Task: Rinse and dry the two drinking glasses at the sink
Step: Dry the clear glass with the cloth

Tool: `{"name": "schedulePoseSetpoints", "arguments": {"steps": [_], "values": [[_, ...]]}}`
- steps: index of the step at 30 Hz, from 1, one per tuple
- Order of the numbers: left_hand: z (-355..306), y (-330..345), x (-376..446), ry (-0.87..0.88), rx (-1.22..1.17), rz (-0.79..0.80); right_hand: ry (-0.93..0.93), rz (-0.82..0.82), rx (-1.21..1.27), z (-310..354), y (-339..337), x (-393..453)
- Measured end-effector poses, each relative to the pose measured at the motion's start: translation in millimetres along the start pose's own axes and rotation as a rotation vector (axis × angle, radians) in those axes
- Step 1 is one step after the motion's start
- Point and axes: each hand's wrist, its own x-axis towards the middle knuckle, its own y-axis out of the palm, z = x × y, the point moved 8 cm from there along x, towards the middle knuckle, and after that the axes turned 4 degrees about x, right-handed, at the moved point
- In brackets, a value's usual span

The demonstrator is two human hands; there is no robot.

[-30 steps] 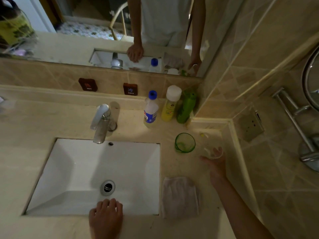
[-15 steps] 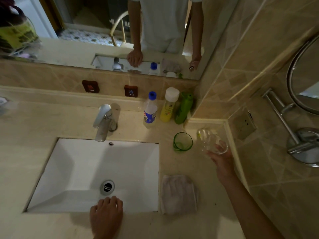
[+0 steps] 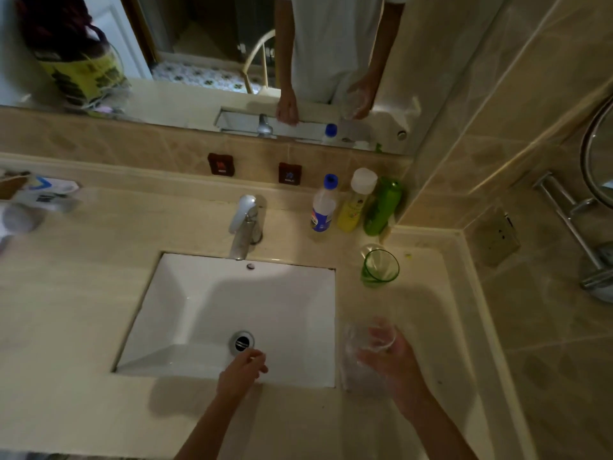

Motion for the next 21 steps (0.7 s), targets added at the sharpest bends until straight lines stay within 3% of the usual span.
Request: {"name": "schedulePoseSetpoints", "arguments": {"steps": [4, 10, 13, 16, 21], "values": [[-30, -26, -27, 0.118, -0.27, 0.047, 0.053, 0.059, -0.024, -23, 60, -15], [-64, -34, -72, 0.28, -0.412, 0.259, 0.204, -0.013, -0.02, -34, 134, -44], [-66, -29, -80, 0.31, -0.46, 0.382, 0.27, -0.058, 0.139, -38, 157, -57], [-58, -31, -70, 0.321, -0.488, 0.349, 0.313, -0.081, 0.3, -40, 171, -70], [-41, -39, -38, 0.262, -0.663, 0.241, 0.239, -0.033, 0.217, -28, 171, -82]]}}
